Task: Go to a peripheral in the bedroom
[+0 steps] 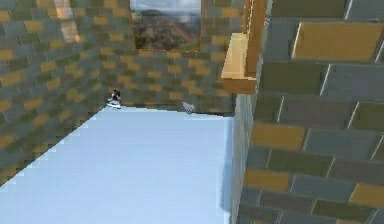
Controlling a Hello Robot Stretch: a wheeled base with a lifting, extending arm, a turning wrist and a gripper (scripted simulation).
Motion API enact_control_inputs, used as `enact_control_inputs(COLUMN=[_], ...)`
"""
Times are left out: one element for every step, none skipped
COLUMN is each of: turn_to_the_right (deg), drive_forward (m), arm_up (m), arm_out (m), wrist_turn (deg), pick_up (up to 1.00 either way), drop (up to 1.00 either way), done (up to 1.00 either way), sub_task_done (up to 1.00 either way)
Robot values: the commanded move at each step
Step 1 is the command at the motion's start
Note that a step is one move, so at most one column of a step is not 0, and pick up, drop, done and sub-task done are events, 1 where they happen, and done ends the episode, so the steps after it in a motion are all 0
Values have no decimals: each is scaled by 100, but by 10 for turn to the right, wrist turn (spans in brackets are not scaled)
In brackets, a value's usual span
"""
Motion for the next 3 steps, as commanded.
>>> enact_control_inputs(turn_to_the_right=[-450,-450,-30], drive_forward=[0,0,0], arm_up=[0,0,0], arm_out=[0,0,0], wrist_turn=[0,0,0], pick_up=[0,0,0], drop=[0,0,0], done=[0,0,0], sub_task_done=[0,0,0])
